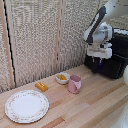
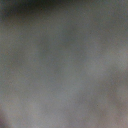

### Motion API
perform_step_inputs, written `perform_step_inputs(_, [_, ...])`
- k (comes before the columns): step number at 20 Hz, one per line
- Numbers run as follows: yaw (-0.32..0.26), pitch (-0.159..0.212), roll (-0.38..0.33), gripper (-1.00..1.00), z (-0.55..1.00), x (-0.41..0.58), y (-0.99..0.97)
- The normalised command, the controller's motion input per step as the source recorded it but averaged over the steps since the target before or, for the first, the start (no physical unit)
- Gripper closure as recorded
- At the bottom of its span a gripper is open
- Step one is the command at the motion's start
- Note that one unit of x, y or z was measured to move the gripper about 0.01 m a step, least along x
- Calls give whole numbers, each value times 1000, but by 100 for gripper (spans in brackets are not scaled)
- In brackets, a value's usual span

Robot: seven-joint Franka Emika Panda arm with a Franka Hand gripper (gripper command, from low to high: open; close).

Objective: Carefully navigate your gripper to the air fryer's handle. Confidently seize the handle using your gripper. Gradually bring the handle toward yourself to access the air fryer.

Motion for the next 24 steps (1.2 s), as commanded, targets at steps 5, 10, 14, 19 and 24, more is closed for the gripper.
perform_step_inputs(5, [-121,11,52,100,135,16,734])
perform_step_inputs(10, [-150,26,67,100,51,0,654])
perform_step_inputs(14, [-128,7,3,100,0,-41,769])
perform_step_inputs(19, [-32,-17,-6,100,-3,-221,913])
perform_step_inputs(24, [-14,-61,-101,100,-150,-137,869])
